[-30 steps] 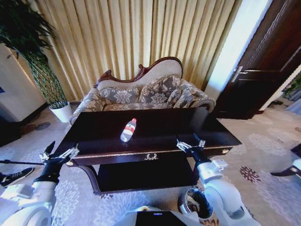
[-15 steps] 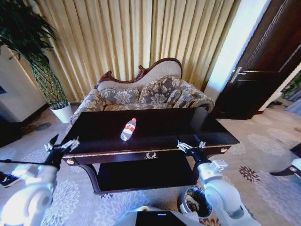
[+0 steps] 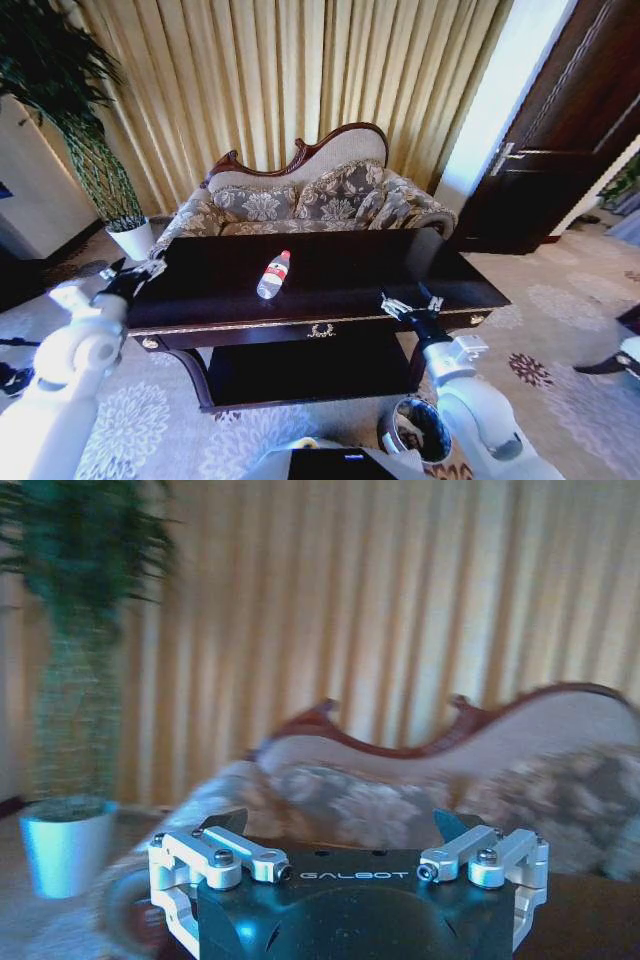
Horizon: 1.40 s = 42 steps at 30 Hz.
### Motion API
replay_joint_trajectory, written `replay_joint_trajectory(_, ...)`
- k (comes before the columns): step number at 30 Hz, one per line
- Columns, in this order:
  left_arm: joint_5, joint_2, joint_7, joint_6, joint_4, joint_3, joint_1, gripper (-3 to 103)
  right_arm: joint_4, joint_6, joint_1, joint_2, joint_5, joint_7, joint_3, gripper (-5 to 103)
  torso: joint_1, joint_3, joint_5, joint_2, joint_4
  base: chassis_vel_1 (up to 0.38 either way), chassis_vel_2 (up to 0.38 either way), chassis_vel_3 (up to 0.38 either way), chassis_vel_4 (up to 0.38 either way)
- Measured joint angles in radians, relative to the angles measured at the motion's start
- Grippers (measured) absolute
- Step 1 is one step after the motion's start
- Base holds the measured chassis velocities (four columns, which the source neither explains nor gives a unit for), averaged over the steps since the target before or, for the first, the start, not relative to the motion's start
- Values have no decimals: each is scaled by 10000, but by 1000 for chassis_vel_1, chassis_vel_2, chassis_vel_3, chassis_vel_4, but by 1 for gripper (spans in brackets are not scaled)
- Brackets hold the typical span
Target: Move to the front of the table and place the trash on the table into the trash bin.
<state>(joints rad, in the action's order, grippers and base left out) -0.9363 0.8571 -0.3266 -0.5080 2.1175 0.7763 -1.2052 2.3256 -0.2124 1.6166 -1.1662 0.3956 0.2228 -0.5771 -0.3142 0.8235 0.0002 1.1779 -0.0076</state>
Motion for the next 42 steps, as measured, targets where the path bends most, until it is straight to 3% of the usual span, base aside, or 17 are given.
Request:
replay_joint_trajectory(6, -526, -462, -334, -690, 98, -1699, 1427, 100, -336, 41, -76, 9, -32, 114, -23, 100, 0, 0, 0, 0, 0, 0, 0, 0, 0)
replay_joint_trajectory(15, -727, -957, -517, -884, 94, -3794, 2319, 100, -948, 336, -322, -156, -249, 137, 60, 100, 0, 0, 1, 0, 3, 0, 0, 0, 0)
replay_joint_trajectory(25, -867, -412, -1005, -953, -327, -6168, 3416, 100, -1281, 691, -419, -346, -350, 147, 151, 100, 0, 0, -1, 0, -1, 0, 0, 0, 0)
replay_joint_trajectory(36, -598, 95, -1033, -953, -778, -7035, 3842, 100, -1008, 711, -647, -397, 275, 116, 75, 100, 1, -1, 0, 1, 1, 0, 0, 0, 0)
replay_joint_trajectory(42, -556, 132, -992, -953, -943, -7204, 3911, 100, -425, -117, -1233, -82, 1455, -206, 57, 100, 1, -1, -2, 1, 3, 0, 0, 0, 0)
